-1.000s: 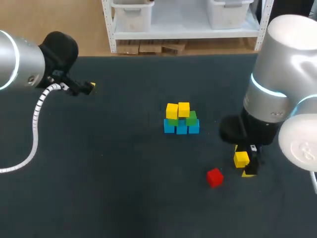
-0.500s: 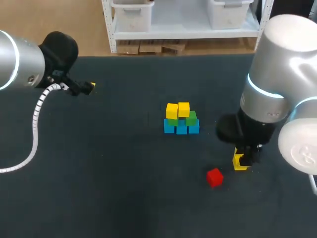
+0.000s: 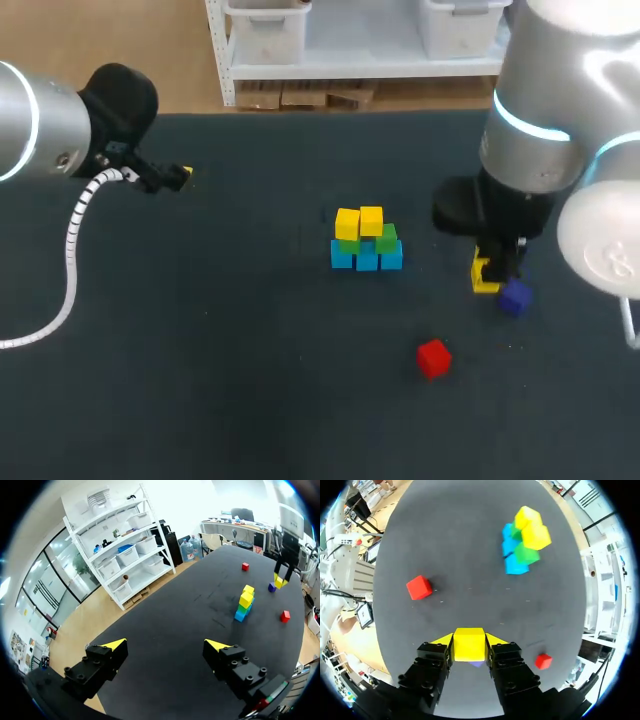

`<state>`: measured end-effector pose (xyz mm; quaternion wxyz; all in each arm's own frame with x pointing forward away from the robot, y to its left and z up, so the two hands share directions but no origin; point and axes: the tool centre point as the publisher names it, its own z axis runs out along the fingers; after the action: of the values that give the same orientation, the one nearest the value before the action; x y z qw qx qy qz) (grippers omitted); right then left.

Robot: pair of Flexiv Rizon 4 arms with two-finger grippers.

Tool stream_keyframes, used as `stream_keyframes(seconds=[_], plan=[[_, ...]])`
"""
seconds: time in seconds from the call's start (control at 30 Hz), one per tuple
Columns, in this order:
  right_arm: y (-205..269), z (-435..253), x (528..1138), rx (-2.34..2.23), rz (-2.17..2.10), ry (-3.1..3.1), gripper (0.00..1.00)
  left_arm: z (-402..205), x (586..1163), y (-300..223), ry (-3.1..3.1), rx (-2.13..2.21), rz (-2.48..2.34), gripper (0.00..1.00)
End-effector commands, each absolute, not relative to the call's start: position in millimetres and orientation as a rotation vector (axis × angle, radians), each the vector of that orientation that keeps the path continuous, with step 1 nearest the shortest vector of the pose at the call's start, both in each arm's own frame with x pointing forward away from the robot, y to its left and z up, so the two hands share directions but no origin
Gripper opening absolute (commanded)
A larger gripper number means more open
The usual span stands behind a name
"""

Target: Place the blue cubes, place green cubes on the blue cubes, place the yellow cubes on the green cubes, then place the red cubes on the yellow cubes, and place purple cube on the red cubes.

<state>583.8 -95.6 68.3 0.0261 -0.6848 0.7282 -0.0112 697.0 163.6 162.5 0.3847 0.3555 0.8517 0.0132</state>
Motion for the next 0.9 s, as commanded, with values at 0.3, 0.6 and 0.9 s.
stream_keyframes(seconds=[0.3,0.6,0.9], plan=[[-53.6,73.0,627.7,-2.040,-0.019,2.283,0.00,162.1,698.0,164.8,2.168,0.909,0.028,1.00],[-33.8,82.0,644.6,-2.085,-0.097,2.207,0.00,162.1,698.0,164.8,2.168,0.909,0.028,1.00],[-19.9,80.4,658.7,-2.123,-0.098,2.149,0.00,162.1,698.0,164.8,2.168,0.909,0.028,1.00]])
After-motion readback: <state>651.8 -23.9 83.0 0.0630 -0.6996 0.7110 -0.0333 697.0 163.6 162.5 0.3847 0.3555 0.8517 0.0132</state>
